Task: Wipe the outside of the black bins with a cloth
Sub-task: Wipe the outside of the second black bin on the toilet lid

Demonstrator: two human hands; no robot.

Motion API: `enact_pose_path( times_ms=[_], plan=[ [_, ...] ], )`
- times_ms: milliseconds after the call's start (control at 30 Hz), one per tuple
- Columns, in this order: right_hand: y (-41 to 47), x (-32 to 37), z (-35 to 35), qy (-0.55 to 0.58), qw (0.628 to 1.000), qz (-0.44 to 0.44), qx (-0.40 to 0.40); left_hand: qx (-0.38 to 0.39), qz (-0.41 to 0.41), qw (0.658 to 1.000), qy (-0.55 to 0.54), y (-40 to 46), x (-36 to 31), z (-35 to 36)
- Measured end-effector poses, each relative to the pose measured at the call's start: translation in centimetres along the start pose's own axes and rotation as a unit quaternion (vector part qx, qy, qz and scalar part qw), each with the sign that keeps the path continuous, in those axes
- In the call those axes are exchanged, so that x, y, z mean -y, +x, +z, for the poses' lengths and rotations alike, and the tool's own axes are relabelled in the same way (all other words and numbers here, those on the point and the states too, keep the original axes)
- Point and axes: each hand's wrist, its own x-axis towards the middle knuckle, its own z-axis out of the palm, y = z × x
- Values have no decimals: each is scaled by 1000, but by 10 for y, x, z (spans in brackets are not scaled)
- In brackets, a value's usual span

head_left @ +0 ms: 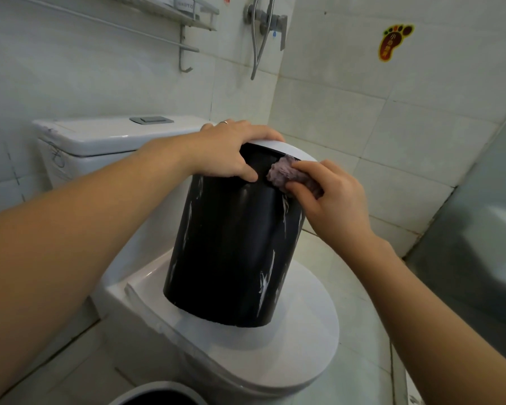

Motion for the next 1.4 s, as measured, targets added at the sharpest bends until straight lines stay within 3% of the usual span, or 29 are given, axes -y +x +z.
enact_pose_path(
  times_ms=[200,533,900,1133,1300,1400],
  plan=[
    [1,1,-2,-3,1000,-17,8,-15,6,1000,10,-1,0,3],
    [1,0,-6,-3,1000,-18,9,-7,13,986,-165,-1,18,3],
    [1,4,-1,0,999,-29,16,8,12,999,-35,2,0,2],
    [-17,4,-3,2,991,-121,63,4,16,999,-38,1,3,2],
    [13,7,-3,-15,999,-47,10,7,10,999,-48,2,3,1],
    [11,11,-1,-12,998,-46,28,15,13,999,-38,2,4,0]
  ],
)
